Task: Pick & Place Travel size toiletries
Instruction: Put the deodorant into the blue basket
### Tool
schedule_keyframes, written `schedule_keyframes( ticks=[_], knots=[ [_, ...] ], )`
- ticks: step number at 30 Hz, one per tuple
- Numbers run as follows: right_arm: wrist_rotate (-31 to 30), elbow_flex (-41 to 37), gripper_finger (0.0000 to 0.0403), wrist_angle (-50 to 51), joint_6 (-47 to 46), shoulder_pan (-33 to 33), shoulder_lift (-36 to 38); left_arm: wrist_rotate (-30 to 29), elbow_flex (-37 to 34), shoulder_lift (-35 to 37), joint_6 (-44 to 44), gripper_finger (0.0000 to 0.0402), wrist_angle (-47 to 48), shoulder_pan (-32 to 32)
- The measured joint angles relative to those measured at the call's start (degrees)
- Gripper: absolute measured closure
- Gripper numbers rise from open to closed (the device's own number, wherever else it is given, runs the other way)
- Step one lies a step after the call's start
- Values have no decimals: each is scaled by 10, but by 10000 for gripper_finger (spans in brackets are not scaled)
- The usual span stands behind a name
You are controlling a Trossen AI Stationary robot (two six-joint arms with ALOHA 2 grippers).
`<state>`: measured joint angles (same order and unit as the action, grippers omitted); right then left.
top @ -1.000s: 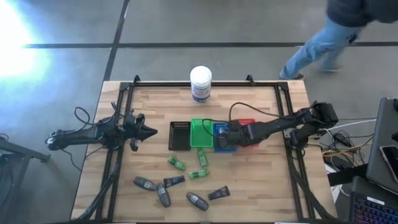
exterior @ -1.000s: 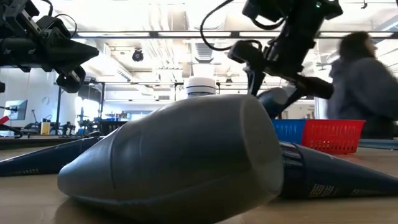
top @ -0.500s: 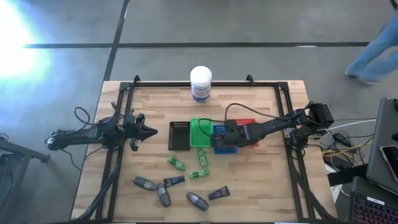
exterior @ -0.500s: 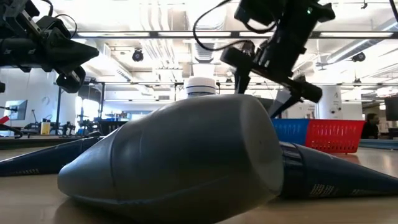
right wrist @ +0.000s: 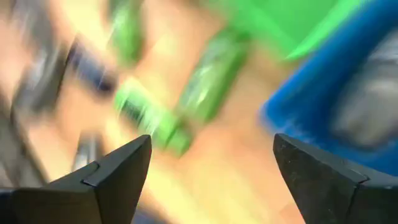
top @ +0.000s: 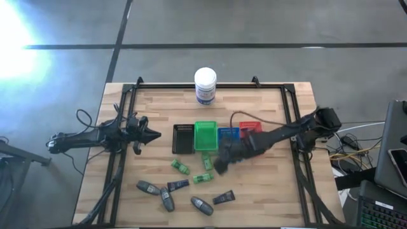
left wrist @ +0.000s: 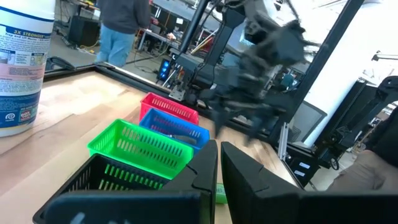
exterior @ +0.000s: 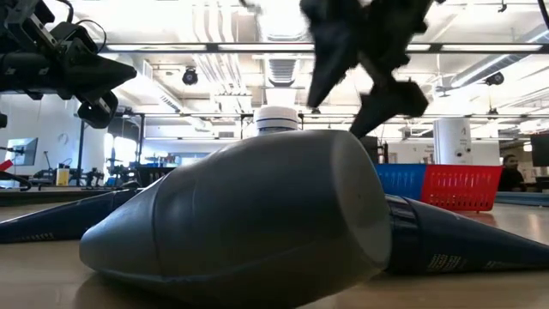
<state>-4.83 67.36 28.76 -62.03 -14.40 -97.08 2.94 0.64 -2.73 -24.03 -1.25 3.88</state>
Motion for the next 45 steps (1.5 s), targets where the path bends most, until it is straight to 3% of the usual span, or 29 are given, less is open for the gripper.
schedule_keyframes(
  ticks=[3,6,17,25,31,37,45],
  knots=[
    [19,17,84,-3,111,-37,-22,0,0,0,0,376,0,0],
    [22,34,95,-1,164,-60,-47,0,0,0,0,376,0,0],
    [37,116,112,14,157,-81,-137,0,0,-2,0,376,0,0],
    [38,198,87,53,186,-124,-184,0,0,-2,0,376,0,0],
    [40,239,67,52,140,-142,-230,0,0,-2,0,376,0,0],
    [36,335,55,71,89,-154,-298,0,0,-4,0,376,0,0],
    [29,521,59,227,80,-159,-397,0,0,-4,0,376,0,0]
  ],
)
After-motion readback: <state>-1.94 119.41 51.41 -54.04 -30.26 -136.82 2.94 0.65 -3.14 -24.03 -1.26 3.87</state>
